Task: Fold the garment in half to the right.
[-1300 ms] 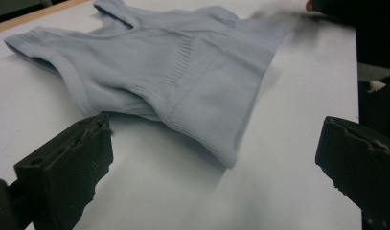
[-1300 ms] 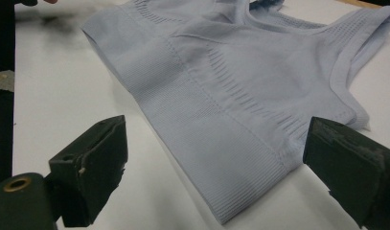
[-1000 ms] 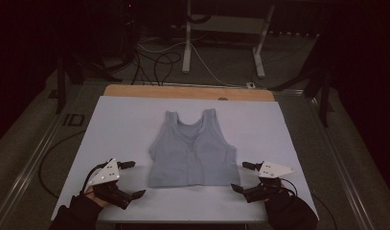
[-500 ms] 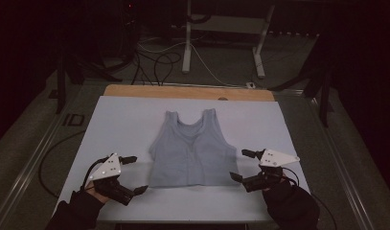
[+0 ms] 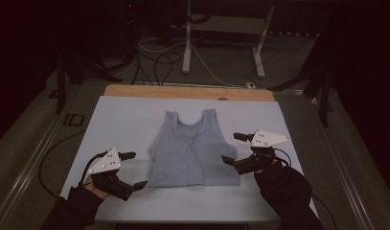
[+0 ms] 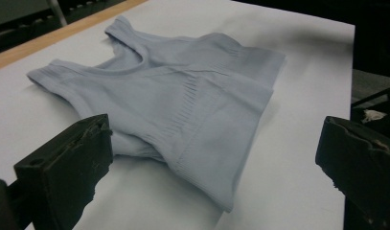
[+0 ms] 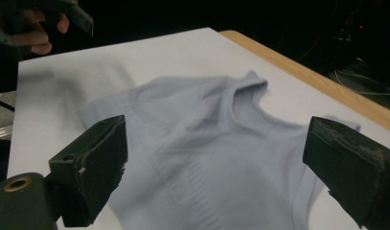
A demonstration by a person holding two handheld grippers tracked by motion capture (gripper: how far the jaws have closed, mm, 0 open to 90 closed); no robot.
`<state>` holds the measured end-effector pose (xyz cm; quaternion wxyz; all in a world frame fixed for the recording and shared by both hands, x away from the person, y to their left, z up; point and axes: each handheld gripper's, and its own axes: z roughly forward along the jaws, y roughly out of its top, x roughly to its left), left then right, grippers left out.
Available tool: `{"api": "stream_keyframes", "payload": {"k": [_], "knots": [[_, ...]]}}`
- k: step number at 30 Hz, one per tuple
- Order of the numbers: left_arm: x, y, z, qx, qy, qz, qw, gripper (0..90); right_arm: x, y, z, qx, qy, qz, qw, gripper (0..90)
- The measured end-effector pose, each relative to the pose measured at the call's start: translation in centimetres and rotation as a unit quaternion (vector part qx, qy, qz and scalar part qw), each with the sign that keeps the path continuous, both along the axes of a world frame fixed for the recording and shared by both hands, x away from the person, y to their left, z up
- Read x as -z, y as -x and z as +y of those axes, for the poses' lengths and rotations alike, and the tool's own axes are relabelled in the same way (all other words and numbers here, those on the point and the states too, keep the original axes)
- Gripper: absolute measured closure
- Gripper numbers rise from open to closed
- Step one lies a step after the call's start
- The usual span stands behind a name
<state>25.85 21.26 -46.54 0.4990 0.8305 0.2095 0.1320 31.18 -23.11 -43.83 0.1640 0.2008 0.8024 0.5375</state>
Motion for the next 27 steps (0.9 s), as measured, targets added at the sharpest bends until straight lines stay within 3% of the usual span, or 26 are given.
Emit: {"api": "stream_keyframes", "payload": {"k": [14, 23, 27], "knots": [[-0.6, -0.3, -0.9, -0.01, -0.01, 0.003, 0.9999, 0.2, -1.4, -3.5, 3.5, -0.021, -0.002, -0.012, 0.9997, 8.2], [-0.7, -0.1, -1.6, -0.019, -0.043, -0.009, 0.9988, 0.2, -2.0, -5.5, 6.0, -0.034, 0.001, -0.012, 0.9993, 8.2], [-0.8, 0.0, -1.8, -0.023, -0.045, -0.01, 0.9987, 0.2, -2.1, -6.4, 7.1, -0.039, 0.003, -0.013, 0.9991, 8.2]]}}
